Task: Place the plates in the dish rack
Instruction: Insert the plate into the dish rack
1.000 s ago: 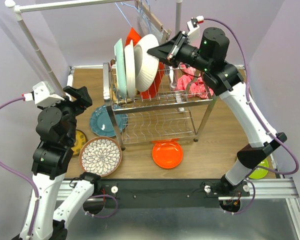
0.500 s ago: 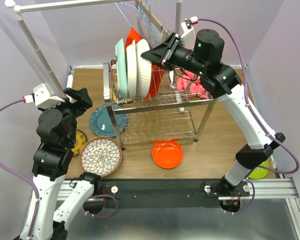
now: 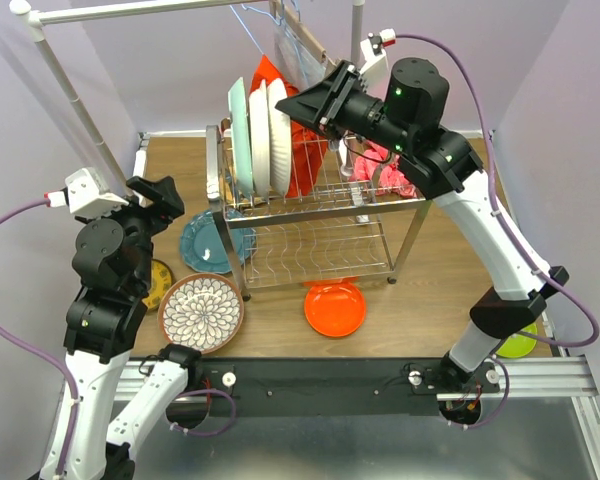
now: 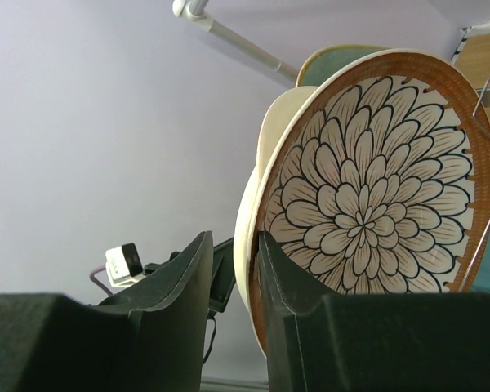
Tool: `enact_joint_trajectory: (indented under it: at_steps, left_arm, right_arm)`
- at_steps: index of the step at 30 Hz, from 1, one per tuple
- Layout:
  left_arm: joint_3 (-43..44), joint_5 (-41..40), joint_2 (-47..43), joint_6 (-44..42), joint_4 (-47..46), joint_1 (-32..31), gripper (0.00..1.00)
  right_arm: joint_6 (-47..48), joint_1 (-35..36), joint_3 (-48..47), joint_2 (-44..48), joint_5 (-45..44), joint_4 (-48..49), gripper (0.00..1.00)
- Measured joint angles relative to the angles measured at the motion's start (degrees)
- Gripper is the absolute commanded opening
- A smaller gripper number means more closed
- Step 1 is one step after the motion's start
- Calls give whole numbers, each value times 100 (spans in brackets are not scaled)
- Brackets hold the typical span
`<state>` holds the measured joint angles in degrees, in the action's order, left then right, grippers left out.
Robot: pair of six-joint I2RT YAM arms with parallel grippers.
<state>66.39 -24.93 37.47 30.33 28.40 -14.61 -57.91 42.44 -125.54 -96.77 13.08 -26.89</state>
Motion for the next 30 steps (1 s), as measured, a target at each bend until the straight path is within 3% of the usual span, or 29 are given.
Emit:
enact_joint_trajectory:
  at_steps: [15,19,30]
  left_arm:
    - [-46,-2,-101,4,7,0,87]
    - [-44,-2,-94,-2,9,0,87]
    - [81,0,138,-31,42,0,87]
  right_arm:
    - [103,199,-155,-302,-181,48,35]
    - [197,221,-136,-343,-195,72,47]
    - [511,299,136,-151,-195,256,66]
